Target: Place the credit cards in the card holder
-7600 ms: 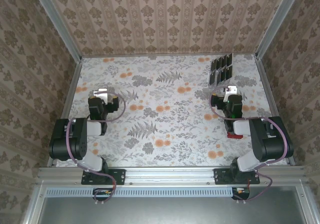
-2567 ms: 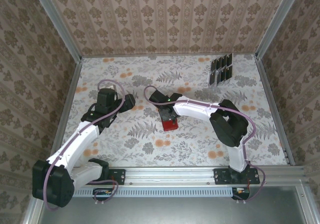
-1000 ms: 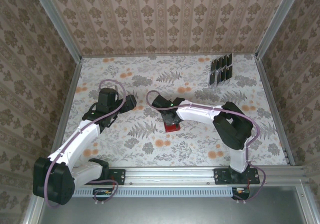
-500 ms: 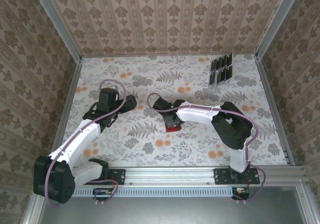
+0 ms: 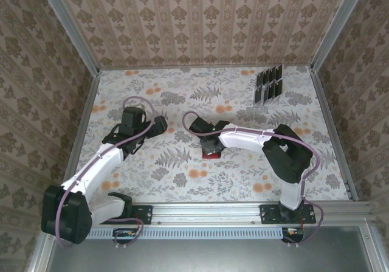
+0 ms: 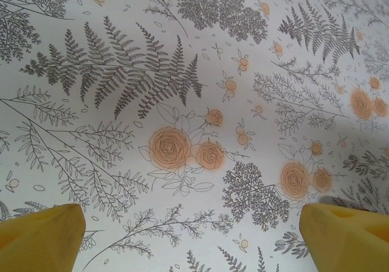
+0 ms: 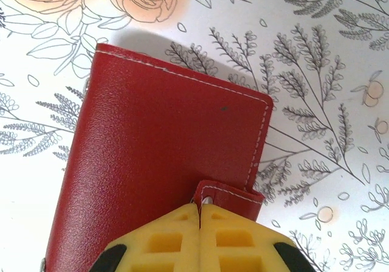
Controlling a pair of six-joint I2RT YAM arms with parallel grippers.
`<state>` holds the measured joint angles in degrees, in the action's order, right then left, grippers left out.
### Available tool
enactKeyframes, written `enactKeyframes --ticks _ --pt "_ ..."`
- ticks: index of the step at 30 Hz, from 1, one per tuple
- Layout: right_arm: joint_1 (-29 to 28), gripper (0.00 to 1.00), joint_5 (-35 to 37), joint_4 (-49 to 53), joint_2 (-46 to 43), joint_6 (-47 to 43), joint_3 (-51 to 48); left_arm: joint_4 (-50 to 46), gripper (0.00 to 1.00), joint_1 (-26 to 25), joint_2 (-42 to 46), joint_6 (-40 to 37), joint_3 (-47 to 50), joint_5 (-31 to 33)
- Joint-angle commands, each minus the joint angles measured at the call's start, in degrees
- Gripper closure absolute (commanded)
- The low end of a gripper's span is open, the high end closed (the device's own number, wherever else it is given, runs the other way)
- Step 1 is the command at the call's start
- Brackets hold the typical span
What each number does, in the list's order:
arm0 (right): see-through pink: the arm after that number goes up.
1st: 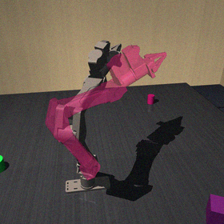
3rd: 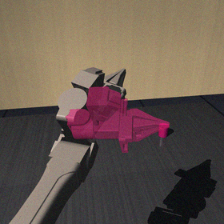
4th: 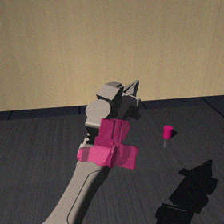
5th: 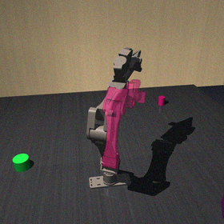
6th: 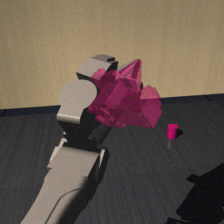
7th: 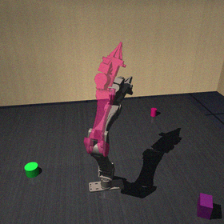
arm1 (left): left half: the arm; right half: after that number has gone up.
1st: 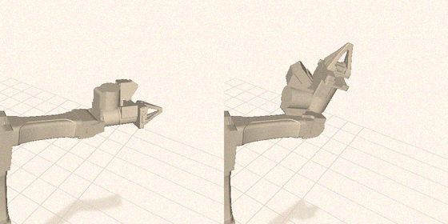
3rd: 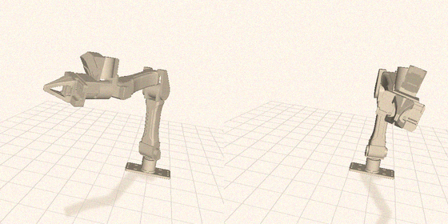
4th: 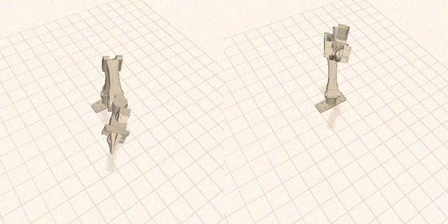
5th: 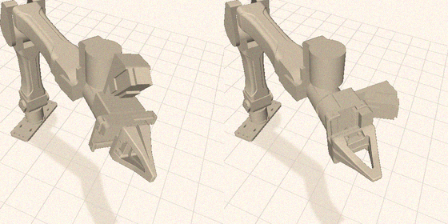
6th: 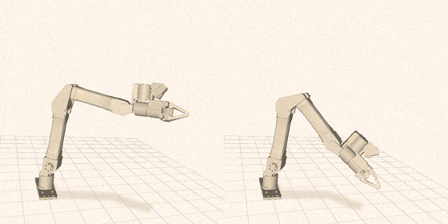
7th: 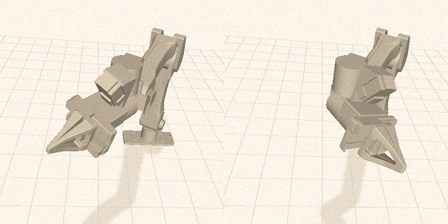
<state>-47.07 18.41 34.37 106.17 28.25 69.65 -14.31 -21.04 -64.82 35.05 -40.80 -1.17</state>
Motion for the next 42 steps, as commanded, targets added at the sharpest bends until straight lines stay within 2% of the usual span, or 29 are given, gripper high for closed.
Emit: enactKeyframes --ticks 1,11,14,20,29,37,42 --pt "0.40 1.00 -3.18 -1.52 -4.60 0.73 -1.42 2.10 0.00 -1.41 -1.07 1.87 -0.51 -1.92" --pt "0.37 1.00 -8.57 -5.35 -11.64 4.05 -1.94 12.94 0.00 -4.68 -5.75 9.43 0.09 -9.23" --pt "0.33 1.00 -9.23 -5.63 -12.82 4.77 -1.66 18.03 0.00 -7.25 -7.04 12.77 0.95 -11.01" --pt "0.31 1.00 -10.63 -6.35 -13.62 5.76 -0.84 23.97 0.00 -9.73 -9.23 16.83 1.60 -11.75" --pt "0.32 1.00 -11.30 -7.39 -14.05 6.73 -0.57 27.51 0.01 -12.52 -12.91 18.98 1.86 -12.01" --pt "0.33 1.00 -11.56 -8.81 -15.11 7.66 -1.68 30.38 0.07 -14.82 -15.94 20.03 1.86 -12.01" --pt "0.33 1.00 -11.83 -9.66 -15.70 8.06 -2.40 33.53 0.18 -15.96 -17.66 21.27 2.26 -12.23"
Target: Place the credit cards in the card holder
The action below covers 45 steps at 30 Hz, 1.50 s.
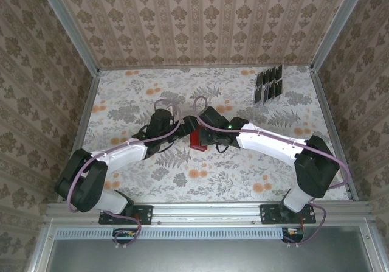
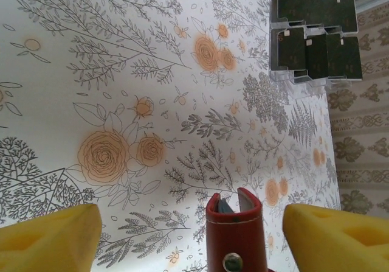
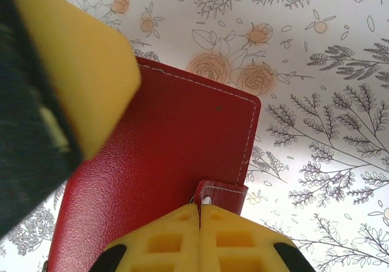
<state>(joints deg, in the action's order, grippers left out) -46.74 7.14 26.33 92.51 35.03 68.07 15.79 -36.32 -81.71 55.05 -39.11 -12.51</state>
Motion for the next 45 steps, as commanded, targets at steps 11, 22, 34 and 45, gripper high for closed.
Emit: enactKeyframes --ticks 11,22,34,45 --pt "1.84 1.00 0.94 -5.23 -3.97 3.22 -7.43 13.15 0.83 -2.07 -4.36 1.14 2.52 -1.67" --pt "7.32 1.00 -4.05 -12.65 -7.74 6.11 -18.26 23.37 1.00 -1.83 -12.47 2.09 5.76 -3.39" --pt "7.64 1.00 -12.50 -17.46 -7.76 6.23 -16.38 15.34 0.35 0.80 -9.29 -1.68 7.46 -1.05" --pt "7.63 1.00 -15.76 -19.71 -10.22 9.04 -14.77 5.17 0.30 0.64 -4.83 -6.79 3.66 -2.25"
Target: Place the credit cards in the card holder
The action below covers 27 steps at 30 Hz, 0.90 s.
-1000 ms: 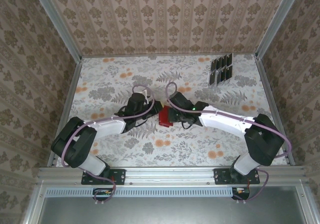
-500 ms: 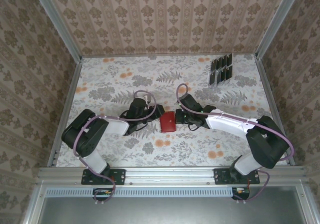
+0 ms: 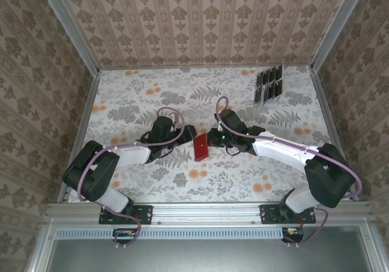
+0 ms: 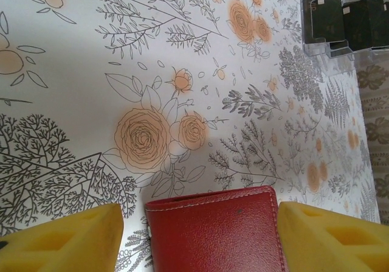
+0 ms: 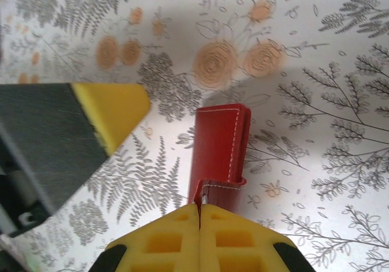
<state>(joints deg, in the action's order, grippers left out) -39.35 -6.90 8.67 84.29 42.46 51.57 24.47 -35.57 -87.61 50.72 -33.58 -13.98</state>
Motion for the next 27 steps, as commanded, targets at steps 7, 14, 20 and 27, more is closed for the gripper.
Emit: enactKeyframes --ticks 7,14,20,27 --pt "0.24 1.00 -1.81 -2.01 -1.83 2.30 1.79 -4.02 0.28 -0.74 0.92 -2.91 -2.89 -0.96" --pt "0.25 1.00 -1.85 -2.35 -1.63 2.78 1.77 -3.98 0.27 -1.24 1.36 -2.90 -3.07 -0.71" --pt "0.29 1.00 -1.89 -2.46 -1.58 2.89 1.77 -3.73 0.27 -1.83 1.06 -2.97 -2.98 -0.61" --pt "0.25 1.00 -1.65 -2.67 -1.44 2.92 1.31 -3.18 0.32 -2.41 0.68 -2.77 -2.09 -0.52"
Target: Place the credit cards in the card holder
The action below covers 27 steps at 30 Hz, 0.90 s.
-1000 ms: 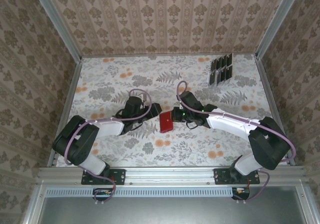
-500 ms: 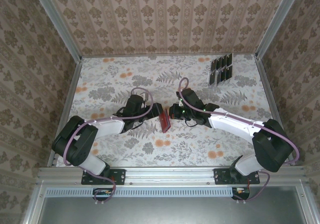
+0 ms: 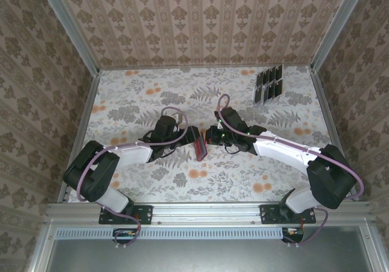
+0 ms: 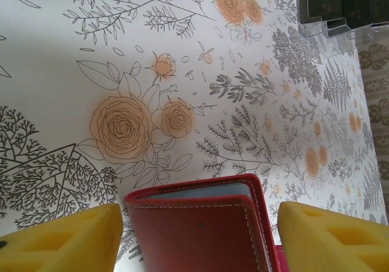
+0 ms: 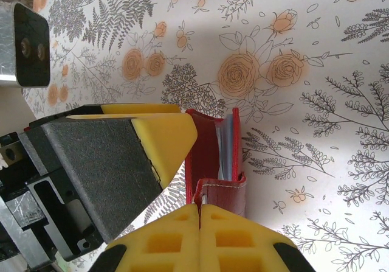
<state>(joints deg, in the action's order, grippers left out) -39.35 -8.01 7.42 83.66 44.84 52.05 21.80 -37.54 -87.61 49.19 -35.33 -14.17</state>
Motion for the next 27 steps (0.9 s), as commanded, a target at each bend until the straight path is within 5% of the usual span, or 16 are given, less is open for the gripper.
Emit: enactKeyframes --ticks 1,6,15,21,27 --pt "0.29 1.00 -0.44 -1.37 -0.86 0.54 0.69 -0.52 0.35 -0.52 0.76 -1.29 -0.09 -0.33" --pt "0.63 1.00 0.88 -1.72 -1.49 1.13 -1.10 -0.92 0.52 -0.43 2.16 -1.30 1.89 0.88" --pt "2.09 1.00 4.02 -6.71 -3.33 3.78 -9.80 -3.25 0.57 1.47 4.82 -3.07 5.16 2.74" --pt "2.26 1.00 6.39 -11.94 -3.50 7.29 -16.56 -5.18 0.55 3.62 6.55 -4.77 6.98 2.90" --pt "2.26 1.00 8.01 -15.64 -5.13 10.11 -21.44 -8.66 0.40 5.60 9.68 -6.36 9.26 3.89"
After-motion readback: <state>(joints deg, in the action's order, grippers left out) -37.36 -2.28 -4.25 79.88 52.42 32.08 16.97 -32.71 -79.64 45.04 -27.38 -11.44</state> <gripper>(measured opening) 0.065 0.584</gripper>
